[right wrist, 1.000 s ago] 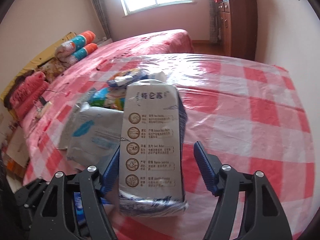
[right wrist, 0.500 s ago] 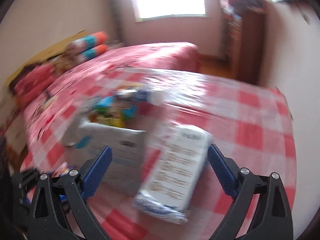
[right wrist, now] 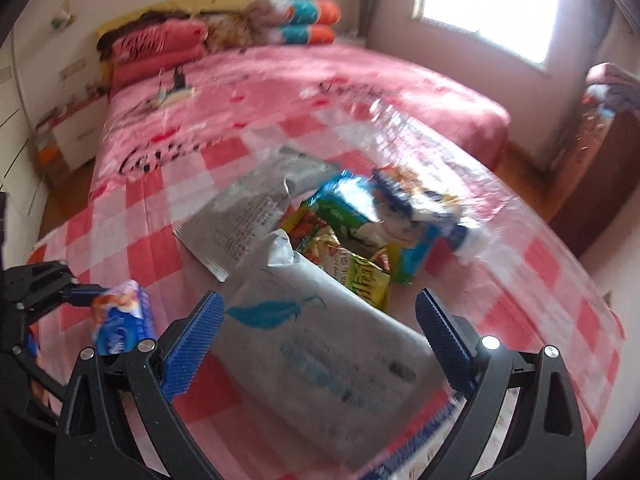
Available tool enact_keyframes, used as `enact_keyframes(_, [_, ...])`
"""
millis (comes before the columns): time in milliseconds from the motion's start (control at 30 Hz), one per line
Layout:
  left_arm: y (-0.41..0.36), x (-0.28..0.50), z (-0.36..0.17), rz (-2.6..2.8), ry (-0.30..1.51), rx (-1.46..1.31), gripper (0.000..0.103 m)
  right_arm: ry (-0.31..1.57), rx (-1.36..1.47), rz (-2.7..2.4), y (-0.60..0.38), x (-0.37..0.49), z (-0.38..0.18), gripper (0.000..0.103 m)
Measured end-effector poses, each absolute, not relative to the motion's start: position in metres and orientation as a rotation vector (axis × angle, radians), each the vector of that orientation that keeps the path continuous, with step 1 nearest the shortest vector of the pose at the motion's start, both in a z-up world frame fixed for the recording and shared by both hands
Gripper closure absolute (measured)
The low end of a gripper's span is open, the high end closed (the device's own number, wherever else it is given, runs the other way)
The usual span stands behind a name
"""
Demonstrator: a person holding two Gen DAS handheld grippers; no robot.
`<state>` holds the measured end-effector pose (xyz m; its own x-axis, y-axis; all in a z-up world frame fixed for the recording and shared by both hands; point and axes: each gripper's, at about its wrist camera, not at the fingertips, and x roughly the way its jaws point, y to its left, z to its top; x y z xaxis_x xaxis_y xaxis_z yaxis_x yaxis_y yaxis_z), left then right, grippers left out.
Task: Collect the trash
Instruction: 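Grasp the blue Vinda tissue pack with the left tool while the right tool grasps the wet-wipes pouch, then lift the tissue pack and wipes pouch and carry them toward the bucket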
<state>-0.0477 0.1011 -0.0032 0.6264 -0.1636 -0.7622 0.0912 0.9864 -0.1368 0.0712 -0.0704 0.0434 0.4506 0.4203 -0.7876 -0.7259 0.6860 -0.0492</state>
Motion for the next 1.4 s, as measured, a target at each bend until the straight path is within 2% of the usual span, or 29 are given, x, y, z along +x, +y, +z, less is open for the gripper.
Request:
enact_keyframes(67, [0.104, -0.05, -0.003, -0.145, 0.88, -0.09, 0.028, 0.916, -0.434, 0.783, -0.064, 0.079, 0.03, 0.006])
enact_keyframes(633, [0.11, -0.058, -0.004, -0.146, 0.863, -0.079, 0.028, 1.043, -0.414, 0.937, -0.086, 0.031, 0.018, 0.004])
enact_keyframes(967, [0.11, -0.062, -0.004, -0.142, 0.86, -0.085, 0.028, 0.958, -0.51, 0.802, -0.086, 0.002, 0.006, 0.004])
enact_keyframes(1400, [0.113, -0.069, -0.003, -0.133, 0.855, -0.099, 0.028, 0.933, -0.38, 0.652, -0.097, -0.006, 0.005, 0.006])
